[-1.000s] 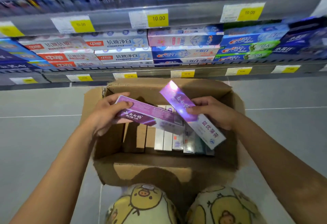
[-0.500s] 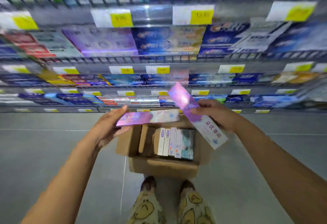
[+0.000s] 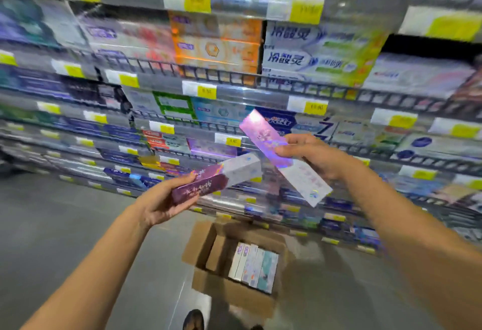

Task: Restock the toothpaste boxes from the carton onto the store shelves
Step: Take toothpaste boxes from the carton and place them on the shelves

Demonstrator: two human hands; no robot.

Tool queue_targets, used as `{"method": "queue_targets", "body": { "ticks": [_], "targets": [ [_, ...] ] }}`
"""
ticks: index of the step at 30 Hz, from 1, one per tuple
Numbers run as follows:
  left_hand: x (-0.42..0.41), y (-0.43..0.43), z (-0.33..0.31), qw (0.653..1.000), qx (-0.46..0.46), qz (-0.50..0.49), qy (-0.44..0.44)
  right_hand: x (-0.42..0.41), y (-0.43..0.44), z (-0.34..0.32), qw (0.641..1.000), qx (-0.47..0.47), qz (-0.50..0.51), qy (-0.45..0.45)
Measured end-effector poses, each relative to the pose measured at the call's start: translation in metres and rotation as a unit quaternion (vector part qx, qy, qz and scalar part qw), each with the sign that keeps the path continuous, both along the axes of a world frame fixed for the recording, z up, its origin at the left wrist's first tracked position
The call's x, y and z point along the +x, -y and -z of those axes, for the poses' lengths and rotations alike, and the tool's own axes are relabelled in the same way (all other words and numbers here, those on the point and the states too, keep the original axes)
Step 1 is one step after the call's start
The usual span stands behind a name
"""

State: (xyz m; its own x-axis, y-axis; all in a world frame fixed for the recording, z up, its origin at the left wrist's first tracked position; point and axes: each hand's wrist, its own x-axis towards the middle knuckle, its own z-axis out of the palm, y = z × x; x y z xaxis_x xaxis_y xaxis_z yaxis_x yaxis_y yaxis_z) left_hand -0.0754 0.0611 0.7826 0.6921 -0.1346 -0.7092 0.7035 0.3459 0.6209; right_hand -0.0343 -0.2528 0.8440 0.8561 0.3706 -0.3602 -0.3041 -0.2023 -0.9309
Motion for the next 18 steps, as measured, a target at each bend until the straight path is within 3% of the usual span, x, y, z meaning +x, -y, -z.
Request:
{"method": "queue_targets", "body": {
  "ticks": [5, 14, 18],
  "targets": [
    [-0.019, -0.049, -0.04, 0.999, 0.017, -0.02, 0.042, 0.008, -0.049, -0.049, 0.997, -0.033, -0.034, 0.061],
    [-0.033, -0.187, -0.085, 0.991, -0.018, -0.096, 0.094, 0.027, -0.195, -0.101, 0.96, -0.136, -0.108, 0.219],
    [-0.033, -0.261, -0.105, 0.99, 0.016, -0.082, 0.117, 0.031, -0.271, -0.122, 0.954, -0.148, -0.106, 0.236]
  ]
}}
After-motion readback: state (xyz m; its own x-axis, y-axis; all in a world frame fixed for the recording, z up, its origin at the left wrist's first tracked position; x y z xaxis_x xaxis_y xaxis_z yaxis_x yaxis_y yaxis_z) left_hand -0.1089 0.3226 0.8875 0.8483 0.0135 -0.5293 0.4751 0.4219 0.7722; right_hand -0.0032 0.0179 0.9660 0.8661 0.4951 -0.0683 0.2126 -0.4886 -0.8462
